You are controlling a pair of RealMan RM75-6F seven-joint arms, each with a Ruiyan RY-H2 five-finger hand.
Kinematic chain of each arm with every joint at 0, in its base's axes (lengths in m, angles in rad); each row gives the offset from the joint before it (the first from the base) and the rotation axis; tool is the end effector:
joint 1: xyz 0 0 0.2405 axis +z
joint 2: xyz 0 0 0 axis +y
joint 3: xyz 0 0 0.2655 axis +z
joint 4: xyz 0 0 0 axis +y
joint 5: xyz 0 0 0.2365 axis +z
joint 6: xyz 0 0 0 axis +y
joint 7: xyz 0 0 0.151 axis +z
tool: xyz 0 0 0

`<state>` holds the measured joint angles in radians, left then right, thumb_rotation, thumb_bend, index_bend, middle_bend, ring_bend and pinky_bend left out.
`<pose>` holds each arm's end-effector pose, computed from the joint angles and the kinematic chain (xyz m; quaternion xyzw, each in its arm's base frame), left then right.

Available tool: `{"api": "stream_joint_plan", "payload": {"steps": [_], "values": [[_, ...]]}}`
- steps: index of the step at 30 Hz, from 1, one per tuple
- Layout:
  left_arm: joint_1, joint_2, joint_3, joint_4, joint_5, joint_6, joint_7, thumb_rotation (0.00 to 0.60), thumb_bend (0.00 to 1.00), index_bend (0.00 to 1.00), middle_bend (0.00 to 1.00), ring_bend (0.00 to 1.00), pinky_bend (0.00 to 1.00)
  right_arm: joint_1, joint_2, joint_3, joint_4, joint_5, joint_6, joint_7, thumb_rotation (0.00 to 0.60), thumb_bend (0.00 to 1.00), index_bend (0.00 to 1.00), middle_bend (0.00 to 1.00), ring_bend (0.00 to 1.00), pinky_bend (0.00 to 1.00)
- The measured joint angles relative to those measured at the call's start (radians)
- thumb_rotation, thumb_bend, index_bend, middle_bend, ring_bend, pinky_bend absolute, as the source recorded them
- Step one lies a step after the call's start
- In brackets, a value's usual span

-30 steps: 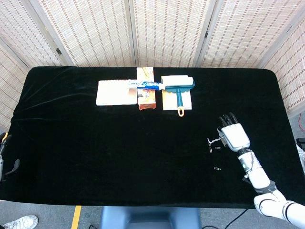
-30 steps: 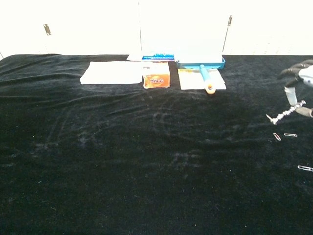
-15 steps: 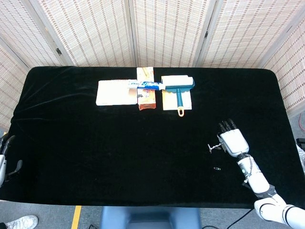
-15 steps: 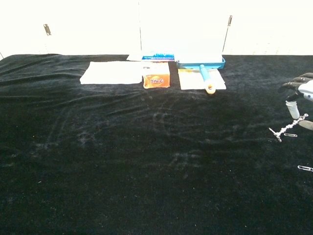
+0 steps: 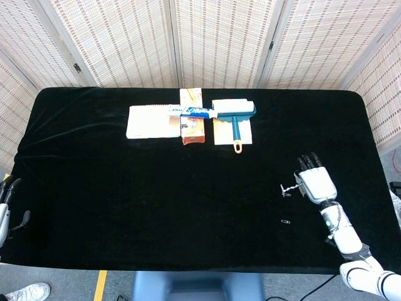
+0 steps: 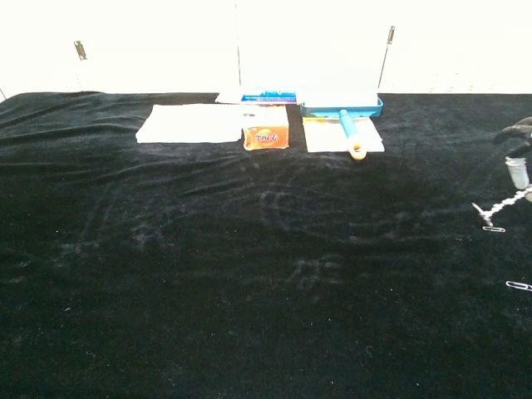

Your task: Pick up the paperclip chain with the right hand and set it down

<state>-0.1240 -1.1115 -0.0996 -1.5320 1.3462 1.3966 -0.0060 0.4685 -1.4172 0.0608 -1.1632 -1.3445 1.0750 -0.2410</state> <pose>-0.3616 0.2166 0.1574 -0.5671 -0.3987 -0.3466 0.6319 -0.3361 -0.3334 0.0442 0.7339 -0.2902 0.2425 0.5643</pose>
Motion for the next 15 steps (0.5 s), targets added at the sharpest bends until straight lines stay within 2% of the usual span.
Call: {"api": "stream_joint_plan", "payload": {"steps": [15], "values": [[-0.004,-0.001,0.000,0.000,-0.002,-0.006,0.004,0.600,0.49,0.00,0.02,0.00,0.00,-0.016,-0.017,-0.013,0.038,-0.010,-0.017,0.025,0.600,0.39,0.94,0.18,0.08,0.00]]}}
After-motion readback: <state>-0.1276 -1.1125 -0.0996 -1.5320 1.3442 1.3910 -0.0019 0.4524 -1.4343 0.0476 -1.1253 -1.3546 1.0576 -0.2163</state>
